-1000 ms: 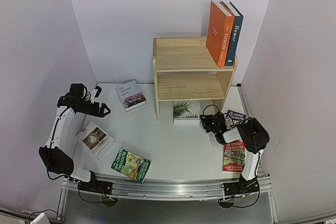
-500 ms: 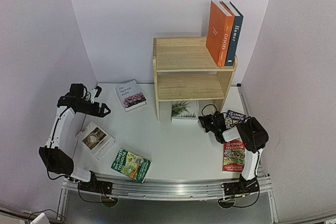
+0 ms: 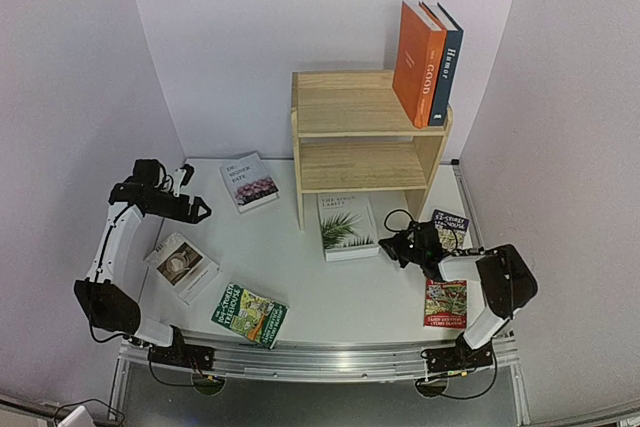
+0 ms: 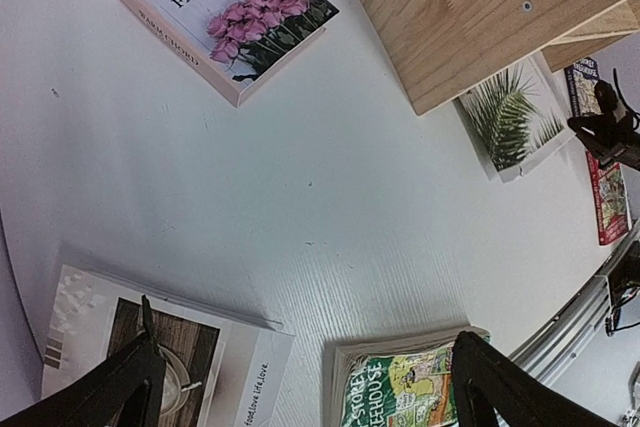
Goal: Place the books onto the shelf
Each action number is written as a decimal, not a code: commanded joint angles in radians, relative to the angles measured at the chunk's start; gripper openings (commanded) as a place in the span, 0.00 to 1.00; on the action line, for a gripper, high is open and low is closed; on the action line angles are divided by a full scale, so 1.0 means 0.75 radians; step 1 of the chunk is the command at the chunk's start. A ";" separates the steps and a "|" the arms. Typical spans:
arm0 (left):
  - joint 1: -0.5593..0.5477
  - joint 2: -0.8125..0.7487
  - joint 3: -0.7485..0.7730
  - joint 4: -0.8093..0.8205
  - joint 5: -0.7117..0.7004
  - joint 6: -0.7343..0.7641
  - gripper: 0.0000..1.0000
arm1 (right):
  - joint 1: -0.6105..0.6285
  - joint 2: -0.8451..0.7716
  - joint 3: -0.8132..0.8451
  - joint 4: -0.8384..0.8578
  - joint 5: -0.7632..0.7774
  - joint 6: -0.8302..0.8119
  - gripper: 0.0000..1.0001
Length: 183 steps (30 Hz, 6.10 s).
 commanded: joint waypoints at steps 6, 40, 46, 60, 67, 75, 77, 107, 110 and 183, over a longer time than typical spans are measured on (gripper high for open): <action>-0.133 0.024 -0.034 0.021 0.053 -0.014 0.98 | 0.258 -0.276 -0.137 -0.549 -0.203 -0.094 0.00; -0.878 0.826 0.401 0.181 0.077 0.292 1.00 | 0.439 -0.222 0.329 -1.685 -0.283 -1.026 0.00; -0.925 0.971 0.556 0.232 0.039 0.372 1.00 | 0.414 -0.295 0.445 -1.710 -0.103 -0.947 0.04; -0.988 1.017 0.534 0.303 0.015 0.356 1.00 | 0.149 0.017 0.541 -1.349 -0.137 -0.850 0.85; -0.988 1.007 0.462 0.326 0.013 0.343 0.99 | 0.139 0.182 0.531 -1.082 -0.358 -0.786 0.64; -0.987 0.987 0.476 0.282 -0.011 0.378 1.00 | 0.140 0.238 0.471 -0.993 -0.471 -0.826 0.00; -0.988 0.970 0.483 0.270 -0.022 0.389 1.00 | 0.144 0.228 0.467 -0.988 -0.505 -0.866 0.00; -0.933 0.938 0.666 -0.288 0.554 0.491 0.96 | 0.475 -0.319 0.527 -1.034 -0.077 -1.497 0.00; -0.935 0.922 0.651 -0.283 0.571 0.478 0.95 | 0.475 -0.336 0.547 -1.019 -0.081 -1.523 0.00; -0.853 0.779 0.570 0.064 0.583 -0.500 0.13 | 1.246 0.633 1.212 -1.294 2.540 -1.806 0.70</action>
